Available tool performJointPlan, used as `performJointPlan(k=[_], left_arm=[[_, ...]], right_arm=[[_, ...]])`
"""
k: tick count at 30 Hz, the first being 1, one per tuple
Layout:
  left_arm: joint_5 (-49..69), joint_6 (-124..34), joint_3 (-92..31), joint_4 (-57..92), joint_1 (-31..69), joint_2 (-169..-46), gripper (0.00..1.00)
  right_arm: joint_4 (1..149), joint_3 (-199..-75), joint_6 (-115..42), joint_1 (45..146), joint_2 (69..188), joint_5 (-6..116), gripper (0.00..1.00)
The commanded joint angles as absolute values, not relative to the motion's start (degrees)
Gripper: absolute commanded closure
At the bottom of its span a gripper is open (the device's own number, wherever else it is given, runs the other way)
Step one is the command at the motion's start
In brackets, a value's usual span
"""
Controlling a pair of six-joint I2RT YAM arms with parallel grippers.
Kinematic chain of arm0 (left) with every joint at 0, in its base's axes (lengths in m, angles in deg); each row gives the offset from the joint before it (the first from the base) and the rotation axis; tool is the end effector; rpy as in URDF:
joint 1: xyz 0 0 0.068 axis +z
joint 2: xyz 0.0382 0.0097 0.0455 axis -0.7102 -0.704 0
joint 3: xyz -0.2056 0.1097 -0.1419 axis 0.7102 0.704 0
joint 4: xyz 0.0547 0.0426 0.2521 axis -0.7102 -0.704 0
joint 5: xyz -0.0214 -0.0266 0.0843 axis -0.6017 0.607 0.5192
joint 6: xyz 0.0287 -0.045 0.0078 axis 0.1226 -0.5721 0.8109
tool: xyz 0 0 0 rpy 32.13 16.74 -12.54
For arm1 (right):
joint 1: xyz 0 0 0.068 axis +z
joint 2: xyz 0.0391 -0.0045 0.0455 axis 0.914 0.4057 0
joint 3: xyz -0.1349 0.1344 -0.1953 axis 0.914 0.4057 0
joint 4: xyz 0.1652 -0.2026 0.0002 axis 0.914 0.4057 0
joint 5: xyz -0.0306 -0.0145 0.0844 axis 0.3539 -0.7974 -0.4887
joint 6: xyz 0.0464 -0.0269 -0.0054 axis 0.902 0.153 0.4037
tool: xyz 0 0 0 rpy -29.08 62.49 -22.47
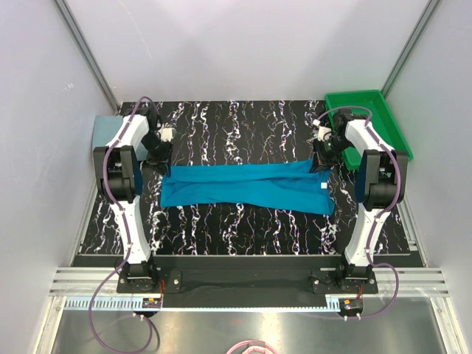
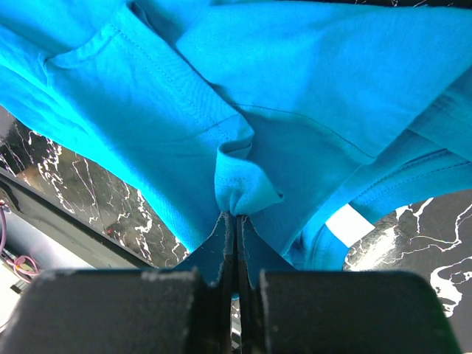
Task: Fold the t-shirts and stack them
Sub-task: Fold the tshirt
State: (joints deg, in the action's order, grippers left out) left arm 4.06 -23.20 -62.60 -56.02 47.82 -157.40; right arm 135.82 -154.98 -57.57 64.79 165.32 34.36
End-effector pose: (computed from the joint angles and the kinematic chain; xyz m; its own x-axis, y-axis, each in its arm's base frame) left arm 0.4175 0.0099 0.1923 -0.9926 0.1214 -0.0063 0.1191 0.9609 -0.2502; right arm 0.3991 0.0079 0.1972 -0.9623 -0.1931 -0.1915 -0.2596 0.8619 0.4356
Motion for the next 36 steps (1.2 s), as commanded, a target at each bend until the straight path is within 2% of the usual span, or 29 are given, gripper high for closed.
performJointPlan(k=[1, 3, 4, 8, 20, 36], left_arm=[[4.1, -22.4, -63.4, -56.7, 48.1, -155.2, 0.67], [5.6, -22.6, -65.9, -56.2, 48.1, -154.5, 0.53], [5.6, -22.5, -67.0, -56.2, 48.1, -154.5, 0.5], [5.3, -21.9, -71.4, -56.5, 46.9, -155.7, 0.49], [0.8, -21.8, -73.0, -56.3, 42.4, -160.9, 0.54], [-2.9, -21.4, -63.3, -59.1, 42.4, -156.4, 0.55]], right_arm=[[137.0, -154.7, -58.7, 64.9, 164.0, 33.6, 1.0], [137.1, -154.8, -58.8, 64.9, 164.1, 33.3, 1.0], [137.1, -154.9, -58.7, 64.9, 164.0, 33.3, 1.0], [136.9, -154.9, -58.6, 64.9, 164.3, 33.3, 1.0], [136.1, -155.2, -58.0, 65.7, 165.0, 33.1, 1.0], [135.5, -157.2, -57.5, 67.3, 167.2, 32.0, 1.0]])
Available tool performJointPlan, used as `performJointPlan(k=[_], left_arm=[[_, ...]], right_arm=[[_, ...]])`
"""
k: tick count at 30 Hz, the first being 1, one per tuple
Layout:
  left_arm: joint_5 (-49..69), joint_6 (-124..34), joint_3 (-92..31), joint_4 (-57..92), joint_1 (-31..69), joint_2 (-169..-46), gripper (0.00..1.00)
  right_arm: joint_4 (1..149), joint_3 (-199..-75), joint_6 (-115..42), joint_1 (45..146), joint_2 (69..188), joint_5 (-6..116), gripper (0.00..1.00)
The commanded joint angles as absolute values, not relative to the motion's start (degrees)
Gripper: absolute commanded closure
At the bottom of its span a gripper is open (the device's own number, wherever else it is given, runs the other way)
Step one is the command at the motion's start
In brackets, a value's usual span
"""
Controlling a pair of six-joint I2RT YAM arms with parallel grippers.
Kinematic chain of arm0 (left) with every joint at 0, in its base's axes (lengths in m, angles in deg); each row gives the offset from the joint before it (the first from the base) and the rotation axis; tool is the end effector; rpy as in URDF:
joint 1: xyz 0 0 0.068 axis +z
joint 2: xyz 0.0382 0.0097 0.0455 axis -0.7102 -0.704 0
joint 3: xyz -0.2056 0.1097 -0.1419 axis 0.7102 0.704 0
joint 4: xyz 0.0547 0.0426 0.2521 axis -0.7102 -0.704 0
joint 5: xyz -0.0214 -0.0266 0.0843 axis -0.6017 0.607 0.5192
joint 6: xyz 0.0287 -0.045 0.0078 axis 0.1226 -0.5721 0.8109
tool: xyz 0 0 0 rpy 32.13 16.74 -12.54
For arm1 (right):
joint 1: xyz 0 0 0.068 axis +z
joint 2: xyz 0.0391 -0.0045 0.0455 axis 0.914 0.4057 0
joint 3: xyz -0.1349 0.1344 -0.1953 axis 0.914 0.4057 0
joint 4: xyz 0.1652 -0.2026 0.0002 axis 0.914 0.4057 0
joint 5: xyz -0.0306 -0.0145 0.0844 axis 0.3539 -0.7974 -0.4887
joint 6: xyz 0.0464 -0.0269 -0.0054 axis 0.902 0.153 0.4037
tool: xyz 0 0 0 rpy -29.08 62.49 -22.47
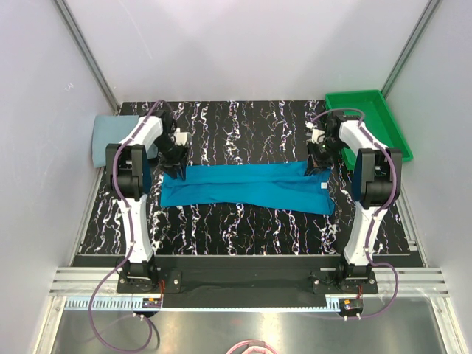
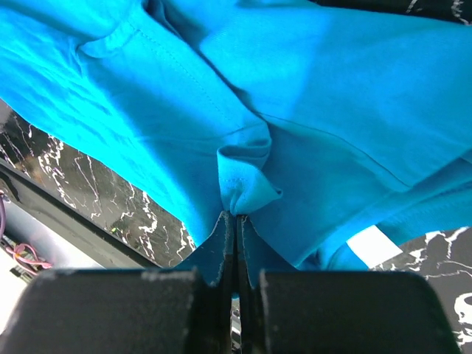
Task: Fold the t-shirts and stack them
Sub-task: Fold the tshirt
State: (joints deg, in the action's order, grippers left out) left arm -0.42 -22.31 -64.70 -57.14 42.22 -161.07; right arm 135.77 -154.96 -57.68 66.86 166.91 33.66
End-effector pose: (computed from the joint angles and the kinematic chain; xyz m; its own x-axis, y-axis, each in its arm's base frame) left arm 0.4240 -0.0339 0.1765 -0.9734 0.2282 0.0221 0.2082 0.9202 -0.3314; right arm 0.4008 0.0227 0.1868 -0.9589 -0.2280 -0.1689 -0.2809 0.8460 0.4531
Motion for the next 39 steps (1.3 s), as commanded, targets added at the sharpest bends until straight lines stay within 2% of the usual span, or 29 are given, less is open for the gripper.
performJointPlan(k=[1, 14, 18, 21, 23, 26, 28, 30, 32, 39], left_arm=[[-3.1, -21.1, -62.2, -59.3, 42.4, -155.6, 0.55], [-4.5, -18.9, -52.6, -63.6, 42.4, -148.4, 0.57], [-4.2, -19.2, -56.0, -63.9, 42.4, -150.1, 0.58], [-2.4, -19.9, -62.9, -63.0, 42.4, -153.4, 0.58], [-2.1, -19.7, -68.1, -63.1, 42.3, -156.8, 0.58], [-1.5, -19.8, -70.8, -62.6, 41.7, -160.7, 0.58], [-2.0, -20.0, -71.3, -62.2, 41.6, -162.9, 0.58], [-2.2, -19.7, -72.1, -62.0, 40.8, -164.3, 0.58], [-2.5, -19.7, -72.5, -62.2, 39.9, -165.4, 0.58], [-5.3, -18.9, -70.9, -63.5, 38.2, -166.4, 0.58]], right_arm=[[135.6, -157.2, -57.6, 67.2, 167.2, 32.0, 1.0], [135.4, -157.4, -57.9, 67.2, 167.9, 31.4, 1.0], [135.6, -157.6, -57.9, 67.2, 167.7, 31.2, 1.0], [135.1, -158.4, -57.6, 67.3, 167.4, 31.5, 1.0], [134.9, -159.4, -57.0, 67.2, 167.7, 32.5, 0.95], [134.6, -161.0, -56.0, 67.2, 168.6, 33.3, 0.77], [134.1, -162.1, -55.8, 67.2, 169.4, 33.3, 0.76], [134.2, -162.8, -55.8, 67.3, 170.2, 33.3, 0.76], [134.9, -164.3, -56.0, 67.3, 171.3, 32.6, 0.84], [135.7, -160.6, -57.0, 67.3, 168.8, 31.7, 0.94]])
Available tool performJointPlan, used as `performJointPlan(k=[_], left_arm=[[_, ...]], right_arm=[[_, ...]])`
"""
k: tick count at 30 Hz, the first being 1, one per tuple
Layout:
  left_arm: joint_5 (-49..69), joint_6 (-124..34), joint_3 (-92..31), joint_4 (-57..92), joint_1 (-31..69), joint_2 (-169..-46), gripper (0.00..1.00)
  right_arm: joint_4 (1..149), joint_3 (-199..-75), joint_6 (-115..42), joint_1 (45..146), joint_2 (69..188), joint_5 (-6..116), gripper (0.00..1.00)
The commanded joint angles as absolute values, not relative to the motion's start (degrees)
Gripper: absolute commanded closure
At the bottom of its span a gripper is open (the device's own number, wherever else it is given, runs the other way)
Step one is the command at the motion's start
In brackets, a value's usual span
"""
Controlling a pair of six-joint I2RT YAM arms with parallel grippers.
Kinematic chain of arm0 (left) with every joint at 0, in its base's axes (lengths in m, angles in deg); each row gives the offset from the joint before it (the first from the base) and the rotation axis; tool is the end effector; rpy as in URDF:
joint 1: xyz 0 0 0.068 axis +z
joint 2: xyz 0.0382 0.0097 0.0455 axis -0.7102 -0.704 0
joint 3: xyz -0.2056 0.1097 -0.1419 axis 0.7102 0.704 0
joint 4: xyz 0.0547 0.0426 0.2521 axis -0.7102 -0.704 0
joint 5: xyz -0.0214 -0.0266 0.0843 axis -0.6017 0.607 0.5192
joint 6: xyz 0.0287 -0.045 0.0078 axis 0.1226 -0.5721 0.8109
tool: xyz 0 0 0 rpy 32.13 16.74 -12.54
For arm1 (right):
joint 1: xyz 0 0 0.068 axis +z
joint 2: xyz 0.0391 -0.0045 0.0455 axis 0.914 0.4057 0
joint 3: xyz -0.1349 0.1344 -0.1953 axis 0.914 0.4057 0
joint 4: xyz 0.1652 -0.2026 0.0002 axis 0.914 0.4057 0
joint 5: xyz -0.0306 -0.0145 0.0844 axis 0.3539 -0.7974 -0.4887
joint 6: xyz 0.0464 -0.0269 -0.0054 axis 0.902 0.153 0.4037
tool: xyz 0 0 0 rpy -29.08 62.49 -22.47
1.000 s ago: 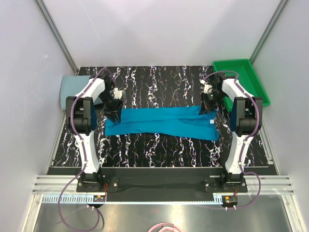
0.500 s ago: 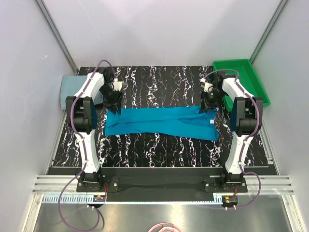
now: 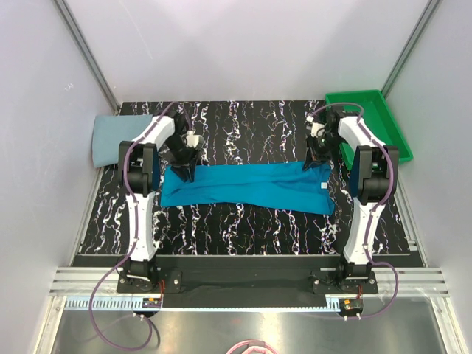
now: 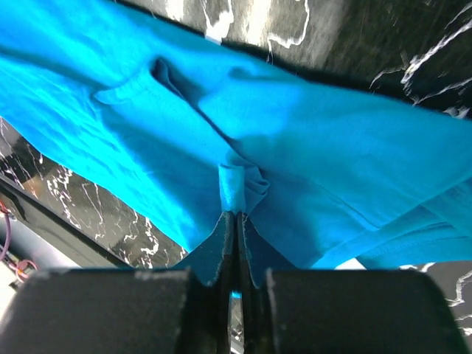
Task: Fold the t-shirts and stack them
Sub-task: Fold the tshirt
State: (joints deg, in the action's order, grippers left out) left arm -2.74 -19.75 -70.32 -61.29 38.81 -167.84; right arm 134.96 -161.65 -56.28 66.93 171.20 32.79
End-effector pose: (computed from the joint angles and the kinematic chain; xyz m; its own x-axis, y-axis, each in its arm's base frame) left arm 0.4336 -0.0618 0.1524 -0.9424 0.3224 0.0888 0.2658 0.8834 -0.3859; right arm 0.4254 0.0241 0.1877 -0.9546 -0.2066 -0.2146 -0.2850 0.8434 0.4555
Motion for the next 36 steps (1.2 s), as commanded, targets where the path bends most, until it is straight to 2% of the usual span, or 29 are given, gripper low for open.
performJointPlan(k=[1, 7, 13, 16, 20, 24, 30, 36], left_arm=[[-6.0, -18.7, -70.3, -63.6, 38.2, -165.9, 0.58], [-8.7, -18.1, -64.9, -64.4, 38.2, -162.1, 0.59], [-9.2, -17.6, -61.8, -64.8, 38.2, -160.0, 0.59], [-8.6, -17.2, -61.3, -65.5, 38.2, -159.8, 0.59], [-8.1, -16.8, -64.8, -66.0, 38.2, -160.1, 0.59], [-9.3, -16.6, -67.0, -66.0, 38.0, -161.5, 0.59], [-10.7, -16.5, -64.0, -64.8, 35.8, -160.4, 0.6], [-9.1, -16.7, -63.2, -64.2, 31.7, -159.6, 0.6]], right_arm=[[135.7, -158.8, -57.2, 67.3, 167.7, 31.7, 0.95], [135.5, -152.0, -56.8, 67.3, 161.9, 30.2, 0.95], [134.9, -148.2, -56.6, 67.2, 159.6, 30.3, 0.9], [135.4, -148.5, -56.9, 67.3, 159.7, 31.2, 0.73], [134.5, -151.3, -57.6, 67.2, 159.6, 32.5, 0.62], [134.4, -158.7, -57.1, 67.2, 165.2, 31.8, 0.62], [134.7, -170.0, -56.2, 67.3, 175.4, 32.2, 0.62], [136.0, -174.8, -57.5, 68.6, 180.3, 32.3, 0.63]])
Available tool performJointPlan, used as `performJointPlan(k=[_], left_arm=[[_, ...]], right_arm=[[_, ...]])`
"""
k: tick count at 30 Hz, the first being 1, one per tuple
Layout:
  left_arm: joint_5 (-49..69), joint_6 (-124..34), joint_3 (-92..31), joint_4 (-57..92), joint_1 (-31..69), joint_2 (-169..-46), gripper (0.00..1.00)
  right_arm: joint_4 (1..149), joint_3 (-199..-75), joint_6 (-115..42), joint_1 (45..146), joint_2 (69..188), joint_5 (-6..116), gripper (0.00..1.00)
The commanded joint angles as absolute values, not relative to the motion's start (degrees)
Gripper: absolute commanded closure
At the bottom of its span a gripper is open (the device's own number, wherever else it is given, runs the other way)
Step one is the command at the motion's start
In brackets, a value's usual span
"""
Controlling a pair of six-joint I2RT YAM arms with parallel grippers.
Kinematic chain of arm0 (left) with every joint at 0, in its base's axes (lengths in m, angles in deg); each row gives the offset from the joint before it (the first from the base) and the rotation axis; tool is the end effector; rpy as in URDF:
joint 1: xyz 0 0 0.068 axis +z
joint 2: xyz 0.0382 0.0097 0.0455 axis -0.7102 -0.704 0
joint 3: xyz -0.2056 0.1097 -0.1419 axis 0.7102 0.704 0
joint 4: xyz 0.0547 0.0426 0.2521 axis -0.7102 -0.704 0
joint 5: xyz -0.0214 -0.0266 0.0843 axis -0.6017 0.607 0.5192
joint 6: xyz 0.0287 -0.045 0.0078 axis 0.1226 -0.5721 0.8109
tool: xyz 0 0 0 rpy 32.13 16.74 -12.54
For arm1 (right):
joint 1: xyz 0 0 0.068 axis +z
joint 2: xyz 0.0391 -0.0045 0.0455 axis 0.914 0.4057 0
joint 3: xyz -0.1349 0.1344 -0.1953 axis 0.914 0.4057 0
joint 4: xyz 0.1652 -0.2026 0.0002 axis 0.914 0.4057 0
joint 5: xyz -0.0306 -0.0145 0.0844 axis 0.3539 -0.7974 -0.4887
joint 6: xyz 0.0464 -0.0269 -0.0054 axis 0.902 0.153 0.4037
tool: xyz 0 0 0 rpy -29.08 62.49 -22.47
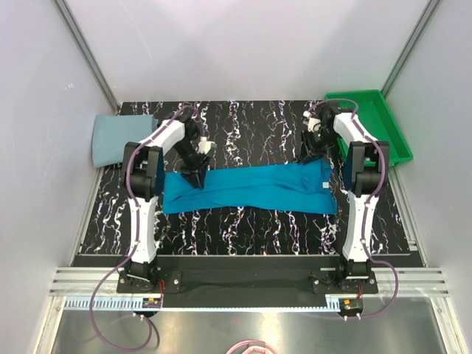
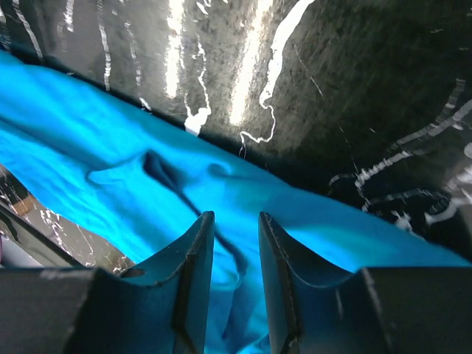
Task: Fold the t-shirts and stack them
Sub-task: Fold the tshirt
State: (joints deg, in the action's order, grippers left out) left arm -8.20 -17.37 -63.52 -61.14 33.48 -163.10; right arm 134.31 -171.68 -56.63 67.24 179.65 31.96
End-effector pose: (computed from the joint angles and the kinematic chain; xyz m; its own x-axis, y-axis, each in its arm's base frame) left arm 0.4050 -0.1006 0.1604 -0.8973 0.4338 0.0818 0.3467 0.8071 -0.4779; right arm 0.4611 0.0275 0.1715 -0.9421 -0.2151 -0.2573 -0.3145 0.8331 0.4550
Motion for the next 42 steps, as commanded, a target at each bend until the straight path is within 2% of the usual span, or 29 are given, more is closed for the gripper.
performJointPlan(k=[1, 32, 35, 36, 39, 42], left_arm=[[-9.0, -16.7, -63.1, -64.2, 30.8, -159.7, 0.6], [-8.1, -17.5, -63.9, -63.7, 28.3, -161.7, 0.6], [-8.4, -17.6, -63.9, -63.6, 28.3, -161.8, 0.6], [-8.4, -17.7, -63.9, -63.6, 28.3, -161.8, 0.6], [-8.4, -17.7, -64.0, -63.7, 28.3, -161.9, 0.6], [-8.7, -17.5, -64.2, -63.7, 28.3, -162.0, 0.6]], right_arm=[[136.1, -174.6, -57.7, 69.0, 180.4, 31.7, 0.63], [137.9, -175.1, -59.1, 76.2, 184.0, 26.7, 0.62], [137.9, -174.4, -59.4, 76.3, 183.7, 26.6, 0.72], [137.8, -174.4, -59.4, 76.3, 183.4, 26.7, 0.82], [137.8, -173.9, -59.3, 76.3, 182.5, 27.1, 0.96], [137.8, -172.8, -59.2, 76.3, 180.0, 27.7, 0.99]])
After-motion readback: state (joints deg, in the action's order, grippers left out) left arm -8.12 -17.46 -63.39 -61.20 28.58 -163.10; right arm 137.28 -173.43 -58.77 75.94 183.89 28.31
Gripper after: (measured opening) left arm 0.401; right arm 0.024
